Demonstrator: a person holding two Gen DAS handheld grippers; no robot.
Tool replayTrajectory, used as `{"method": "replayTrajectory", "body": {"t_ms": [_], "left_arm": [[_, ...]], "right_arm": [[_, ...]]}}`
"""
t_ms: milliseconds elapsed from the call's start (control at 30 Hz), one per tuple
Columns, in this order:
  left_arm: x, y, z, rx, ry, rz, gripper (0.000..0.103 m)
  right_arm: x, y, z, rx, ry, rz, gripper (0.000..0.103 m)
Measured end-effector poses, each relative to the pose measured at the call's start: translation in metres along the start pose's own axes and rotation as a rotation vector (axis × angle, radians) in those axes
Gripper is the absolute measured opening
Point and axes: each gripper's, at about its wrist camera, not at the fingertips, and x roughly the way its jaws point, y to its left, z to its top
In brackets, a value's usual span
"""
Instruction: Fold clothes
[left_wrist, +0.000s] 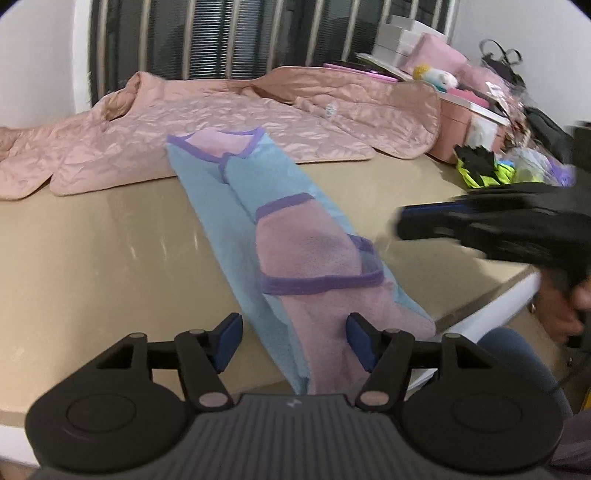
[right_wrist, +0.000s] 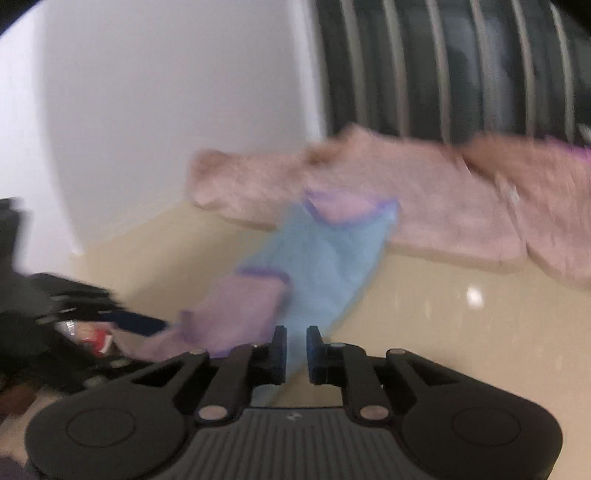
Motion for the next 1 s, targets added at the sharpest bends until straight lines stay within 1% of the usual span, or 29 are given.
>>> {"method": "replayTrajectory", "body": {"t_ms": [33, 67, 100, 167, 233, 267, 300, 367, 400, 433, 467, 500, 533, 567, 633, 667, 700, 733, 800, 833, 900, 933, 967, 1000], "left_arm": [[-0.003, 0.005, 0.002, -0.020, -0.002, -0.001, 0.064], [-0.006, 0.010, 0.004, -0.037, -0.011, -0.008, 0.064], [-0.008, 0.015, 0.006, -0.057, -0.016, -0.022, 0.065], [-0.012, 0.026, 0.011, -0.097, -0.026, -0.049, 0.066], [-0.017, 0.033, 0.016, -0.123, -0.035, -0.077, 0.066], [-0.019, 0.034, 0.017, -0.116, -0.038, -0.085, 0.066], [-0.022, 0.034, 0.018, -0.107, -0.041, -0.093, 0.066], [-0.030, 0.027, 0.016, -0.052, -0.053, -0.115, 0.067], [-0.034, 0.023, 0.014, -0.021, -0.061, -0.127, 0.069], [-0.037, 0.018, 0.012, 0.013, -0.069, -0.138, 0.076], [-0.040, 0.012, 0.008, 0.057, -0.079, -0.145, 0.081], [-0.042, 0.006, 0.004, 0.103, -0.090, -0.151, 0.086], [-0.045, -0.002, -0.001, 0.163, -0.107, -0.151, 0.088], [-0.045, -0.010, -0.006, 0.231, -0.121, -0.148, 0.088], [-0.045, -0.026, -0.015, 0.366, -0.144, -0.141, 0.089], [-0.043, -0.033, -0.020, 0.432, -0.145, -0.130, 0.089], [-0.040, -0.038, -0.025, 0.493, -0.146, -0.117, 0.089], [-0.038, -0.044, -0.029, 0.554, -0.146, -0.104, 0.089], [-0.034, -0.055, -0.039, 0.676, -0.167, -0.061, 0.089], [-0.032, -0.061, -0.045, 0.744, -0.195, -0.020, 0.089], [-0.026, -0.072, -0.059, 0.895, -0.257, 0.079, 0.089], [-0.023, -0.075, -0.064, 0.954, -0.273, 0.096, 0.089], [-0.021, -0.078, -0.067, 0.990, -0.277, 0.092, 0.088], [-0.019, -0.078, -0.068, 1.003, -0.275, 0.077, 0.087]], "right_arm": [[-0.008, 0.006, 0.000, -0.066, -0.011, 0.032, 0.025], [-0.016, 0.012, -0.001, -0.134, -0.018, 0.061, 0.049], [-0.021, 0.021, -0.005, -0.220, -0.010, 0.075, 0.064], [-0.018, 0.041, -0.016, -0.410, 0.022, 0.081, 0.065], [-0.005, 0.056, -0.026, -0.546, 0.062, 0.082, 0.062], [0.003, 0.063, -0.030, -0.604, 0.080, 0.078, 0.060], [0.010, 0.069, -0.034, -0.663, 0.096, 0.072, 0.055], [0.023, 0.080, -0.039, -0.785, 0.110, 0.047, 0.049], [0.027, 0.084, -0.041, -0.835, 0.118, 0.040, 0.043], [0.031, 0.086, -0.041, -0.862, 0.127, 0.037, 0.041], [0.034, 0.084, -0.041, -0.879, 0.136, 0.037, 0.037], [0.034, 0.081, -0.039, -0.872, 0.138, 0.042, 0.036], [0.035, 0.078, -0.036, -0.863, 0.142, 0.049, 0.036], [0.035, 0.075, -0.034, -0.844, 0.148, 0.059, 0.035], [0.037, 0.073, -0.028, -0.815, 0.159, 0.078, 0.030], [0.038, 0.072, -0.025, -0.797, 0.164, 0.090, 0.023], [0.036, 0.067, -0.020, -0.758, 0.165, 0.115, 0.010], [0.033, 0.063, -0.015, -0.718, 0.166, 0.138, 0.007], [0.028, 0.052, -0.004, -0.626, 0.163, 0.177, 0.007], [0.026, 0.047, 0.001, -0.583, 0.162, 0.194, 0.007], [0.021, 0.039, 0.008, -0.541, 0.167, 0.214, 0.007], [0.018, 0.038, 0.009, -0.529, 0.169, 0.230, 0.007], [0.015, 0.037, 0.010, -0.516, 0.171, 0.246, 0.007], [0.012, 0.036, 0.012, -0.505, 0.172, 0.263, 0.007]]}}
